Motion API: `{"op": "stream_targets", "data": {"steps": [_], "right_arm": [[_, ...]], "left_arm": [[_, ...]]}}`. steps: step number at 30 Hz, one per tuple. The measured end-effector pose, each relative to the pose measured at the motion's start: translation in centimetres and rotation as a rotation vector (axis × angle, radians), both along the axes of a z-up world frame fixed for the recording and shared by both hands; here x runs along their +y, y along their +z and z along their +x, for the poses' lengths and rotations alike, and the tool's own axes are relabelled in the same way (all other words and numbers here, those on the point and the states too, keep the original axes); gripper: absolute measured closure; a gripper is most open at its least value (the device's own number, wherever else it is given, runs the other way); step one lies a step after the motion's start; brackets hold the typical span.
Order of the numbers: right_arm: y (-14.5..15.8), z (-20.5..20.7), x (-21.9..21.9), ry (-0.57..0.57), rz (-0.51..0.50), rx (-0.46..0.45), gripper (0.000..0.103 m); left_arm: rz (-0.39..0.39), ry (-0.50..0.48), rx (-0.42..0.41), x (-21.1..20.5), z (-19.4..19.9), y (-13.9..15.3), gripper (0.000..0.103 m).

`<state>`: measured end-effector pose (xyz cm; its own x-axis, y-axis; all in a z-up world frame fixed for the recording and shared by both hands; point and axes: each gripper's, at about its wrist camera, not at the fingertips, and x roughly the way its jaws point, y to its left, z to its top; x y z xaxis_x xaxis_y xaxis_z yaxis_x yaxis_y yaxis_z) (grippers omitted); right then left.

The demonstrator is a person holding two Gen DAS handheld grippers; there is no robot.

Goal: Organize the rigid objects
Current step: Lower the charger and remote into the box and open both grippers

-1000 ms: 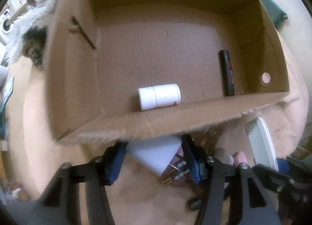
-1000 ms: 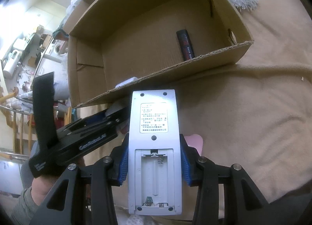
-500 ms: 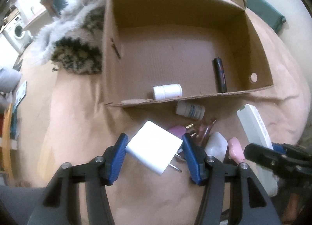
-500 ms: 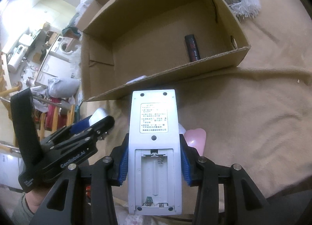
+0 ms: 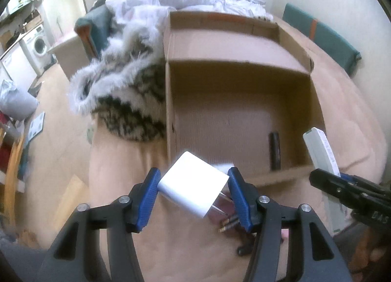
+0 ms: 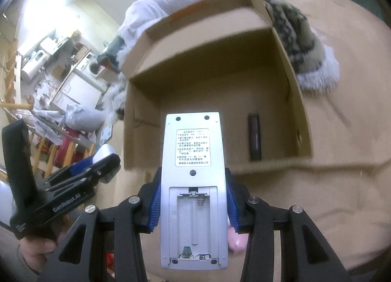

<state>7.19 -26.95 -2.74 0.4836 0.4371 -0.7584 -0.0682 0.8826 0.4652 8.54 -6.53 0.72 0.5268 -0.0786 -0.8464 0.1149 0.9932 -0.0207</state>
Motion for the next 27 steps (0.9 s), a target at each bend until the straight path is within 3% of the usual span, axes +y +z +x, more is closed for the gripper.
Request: {"op": "stream_targets", "data": {"steps": [5,14,27], "right_arm": [[-0.1,3.3,0.0,0.010,-0.033,-0.013,0.057],[-2.6,9.5,0.4,0.006,-0.097,0.044,0.057],[-7.2,11.4,1.8,0.038,-0.142,0.151,0.057]], "left_arm": [[0.018,-0.016,-0.013,-1.3,2.5,-0.1,0.050],[0.082,-0.039,0.002,-3.7,6.7,-3.0,0.050],[0.152,-0.074,0.019,-5.0,8.3,-7.8,0.050]]}}
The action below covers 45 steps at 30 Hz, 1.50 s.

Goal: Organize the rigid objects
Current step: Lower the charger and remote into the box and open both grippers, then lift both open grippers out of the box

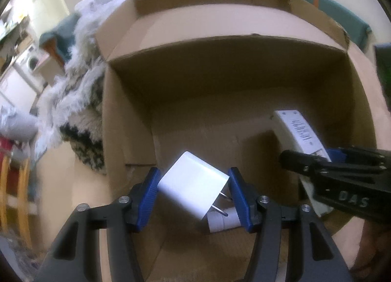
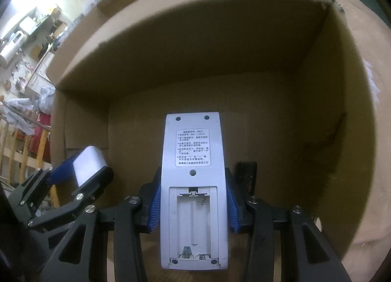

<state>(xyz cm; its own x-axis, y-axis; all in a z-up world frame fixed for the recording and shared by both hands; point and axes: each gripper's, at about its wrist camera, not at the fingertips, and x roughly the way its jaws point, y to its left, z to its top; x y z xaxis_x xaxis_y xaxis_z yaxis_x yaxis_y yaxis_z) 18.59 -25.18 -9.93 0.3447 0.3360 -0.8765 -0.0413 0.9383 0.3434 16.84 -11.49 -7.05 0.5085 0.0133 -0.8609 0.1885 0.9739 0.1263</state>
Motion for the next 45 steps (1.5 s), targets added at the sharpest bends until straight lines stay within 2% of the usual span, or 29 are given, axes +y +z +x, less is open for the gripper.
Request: {"op": "stream_targets", "data": {"steps": [8,16,18,20,22,27,34,45], "right_arm": [[-1.1,0.7,0.0,-0.034,0.002,0.045,0.056],[-1.5,1.4,-0.2,-0.051,0.027,0.060,0.055],[-1.5,1.5,-0.3,-0.056,0.039,0.044,0.050],[-0.9,1.6,-0.5,-0.051,0.055,0.018,0.040],[-0.4,1.5,-0.6,-0.052,0.059,-0.006,0.026],[0.0,1.6,-0.9,-0.048,0.081,-0.018,0.019],[0.4,1.5,-1.2,-0.064,0.088,-0.029,0.019],[2.3,-2.1,-1.9,-0.115,0.095,-0.080,0.019]], "left_arm": [[0.023,-0.025,-0.024,-0.5,0.1,-0.6,0.049],[0.011,-0.036,-0.004,-1.1,0.0,-0.4,0.049],[0.012,-0.039,0.001,-1.2,-0.1,-0.4,0.048],[0.005,-0.033,-0.001,-1.2,-0.1,-0.2,0.033],[-0.020,-0.023,-0.010,-1.1,-0.2,0.3,0.027],[-0.035,-0.003,-0.015,-0.6,-0.2,0.8,0.027],[-0.033,0.006,-0.021,-0.1,-0.4,1.2,0.027],[-0.036,0.004,-0.083,1.4,-3.3,3.9,0.027]]}}
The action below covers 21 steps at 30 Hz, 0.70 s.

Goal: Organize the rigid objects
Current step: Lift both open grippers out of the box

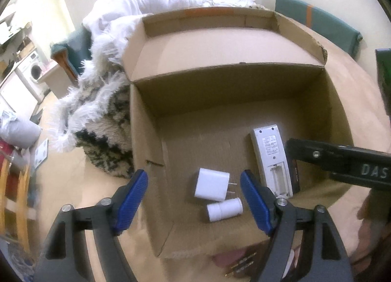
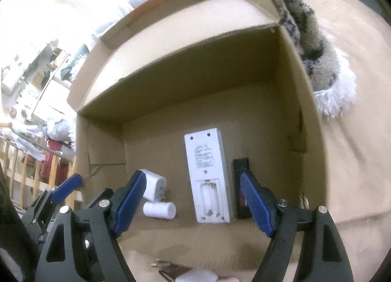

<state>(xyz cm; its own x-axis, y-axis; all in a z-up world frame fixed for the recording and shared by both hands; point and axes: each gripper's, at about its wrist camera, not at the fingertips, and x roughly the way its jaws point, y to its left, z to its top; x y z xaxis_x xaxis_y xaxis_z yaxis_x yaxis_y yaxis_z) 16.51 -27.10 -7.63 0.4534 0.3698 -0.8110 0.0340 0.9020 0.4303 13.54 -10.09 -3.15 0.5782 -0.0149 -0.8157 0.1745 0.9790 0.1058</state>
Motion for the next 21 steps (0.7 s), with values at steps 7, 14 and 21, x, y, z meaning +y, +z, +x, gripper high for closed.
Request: {"op": "stream_targets", "data": {"steps": [7,14,21], "right_arm": [[1.0,-3.7,-1.4,-0.043,0.069,-0.016,0.019],[1.1,-7.2,-1.0,-0.045,0.090,-0.005,0.019],[0.3,-9.9,-1.0,-0.051,0.095,0.022,0.019]], "left_arm": [[-0.045,0.050,0.008,2.2,-2.6,0.3,0.027],[-0.109,0.144,0.048,5.2,-5.0,-0.1,0.027],[-0.162,0.233,0.106,7.6,-7.0,-1.3,0.027]]}}
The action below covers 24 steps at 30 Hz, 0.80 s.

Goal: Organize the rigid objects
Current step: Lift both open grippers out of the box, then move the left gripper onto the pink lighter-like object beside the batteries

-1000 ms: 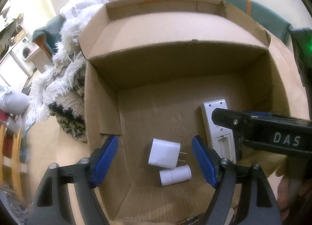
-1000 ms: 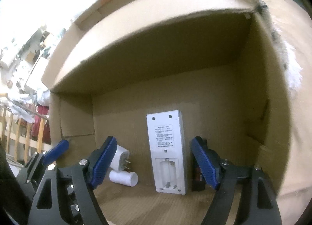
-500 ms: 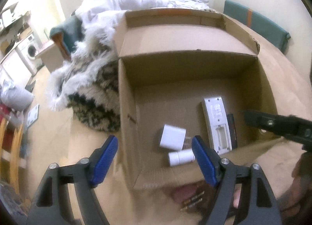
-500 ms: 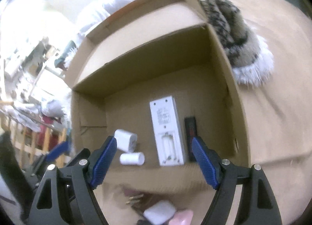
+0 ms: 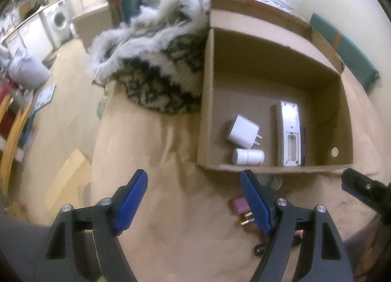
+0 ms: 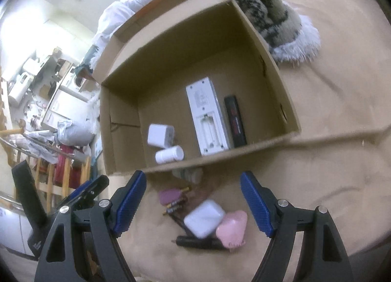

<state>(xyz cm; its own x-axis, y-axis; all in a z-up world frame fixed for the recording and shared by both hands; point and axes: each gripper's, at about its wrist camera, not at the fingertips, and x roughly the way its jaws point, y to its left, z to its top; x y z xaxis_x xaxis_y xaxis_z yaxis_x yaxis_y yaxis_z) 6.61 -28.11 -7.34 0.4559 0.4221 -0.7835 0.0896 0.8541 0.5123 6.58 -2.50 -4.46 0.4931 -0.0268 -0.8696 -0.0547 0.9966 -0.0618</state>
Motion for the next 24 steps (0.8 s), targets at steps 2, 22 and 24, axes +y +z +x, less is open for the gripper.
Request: {"op": "stream_targets", "data": {"steps": [2,22,24], "right_arm": [[-0.1,-0.5,0.1,0.000,-0.010,0.004,0.019],[-3.4,-0.3,-1.4,-0.105,0.041,0.144,0.019],[-3.3,-0.4,-1.4,-0.107,0.032,0.137,0.019]], "left_arm": [[-0.006,0.014,0.007,0.3,-0.4,-0.2,0.027],[-0.097,0.029,0.189,-1.3,0.7,-5.8,0.027],[-0.105,0.024,0.231,-2.2,1.3,-6.7,0.027]]}}
